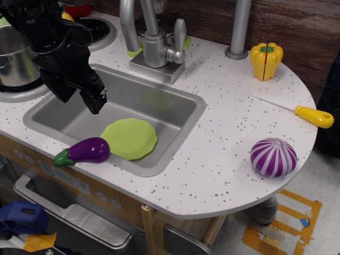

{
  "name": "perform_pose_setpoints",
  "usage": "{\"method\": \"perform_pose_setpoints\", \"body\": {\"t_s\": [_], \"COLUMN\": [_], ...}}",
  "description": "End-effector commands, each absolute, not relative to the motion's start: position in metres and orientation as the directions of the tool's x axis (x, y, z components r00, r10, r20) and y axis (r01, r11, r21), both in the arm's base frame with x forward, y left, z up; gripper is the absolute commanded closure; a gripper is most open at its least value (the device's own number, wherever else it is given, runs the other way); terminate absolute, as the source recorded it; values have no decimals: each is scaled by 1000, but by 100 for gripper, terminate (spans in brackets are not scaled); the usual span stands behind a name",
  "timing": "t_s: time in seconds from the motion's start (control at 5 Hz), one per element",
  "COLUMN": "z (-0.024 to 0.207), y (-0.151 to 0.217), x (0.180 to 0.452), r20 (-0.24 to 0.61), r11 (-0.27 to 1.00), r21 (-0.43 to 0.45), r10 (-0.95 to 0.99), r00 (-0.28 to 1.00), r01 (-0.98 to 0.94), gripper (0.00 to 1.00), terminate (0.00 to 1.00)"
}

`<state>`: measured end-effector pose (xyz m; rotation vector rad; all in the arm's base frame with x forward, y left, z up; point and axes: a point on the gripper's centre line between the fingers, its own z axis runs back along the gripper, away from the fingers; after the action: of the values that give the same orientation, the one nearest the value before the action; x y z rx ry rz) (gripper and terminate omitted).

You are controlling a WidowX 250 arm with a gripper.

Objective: Put eggplant on plate

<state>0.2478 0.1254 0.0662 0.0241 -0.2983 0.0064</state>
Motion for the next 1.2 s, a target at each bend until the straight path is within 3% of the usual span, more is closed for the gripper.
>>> {"method": "perform_pose_setpoints", "body": {"t_s": [0.0, 0.2, 0.4, 0.6, 1.0], "z": [66, 60, 54, 47, 39], "y": [125, 113, 104, 103, 114], "x": [248, 239, 229, 225, 230], "r20": [294, 310, 292, 276, 293], "r11": [1000, 973, 917, 864, 787], "r21": [23, 179, 267, 293, 228], "r10": [3, -196, -369, -486, -616], "r00": [956, 930, 883, 829, 731], "r01": [-10, 146, 295, 409, 573], "gripper": [0, 0, 0, 0, 0], "terminate": [0, 0, 0, 0, 0]}}
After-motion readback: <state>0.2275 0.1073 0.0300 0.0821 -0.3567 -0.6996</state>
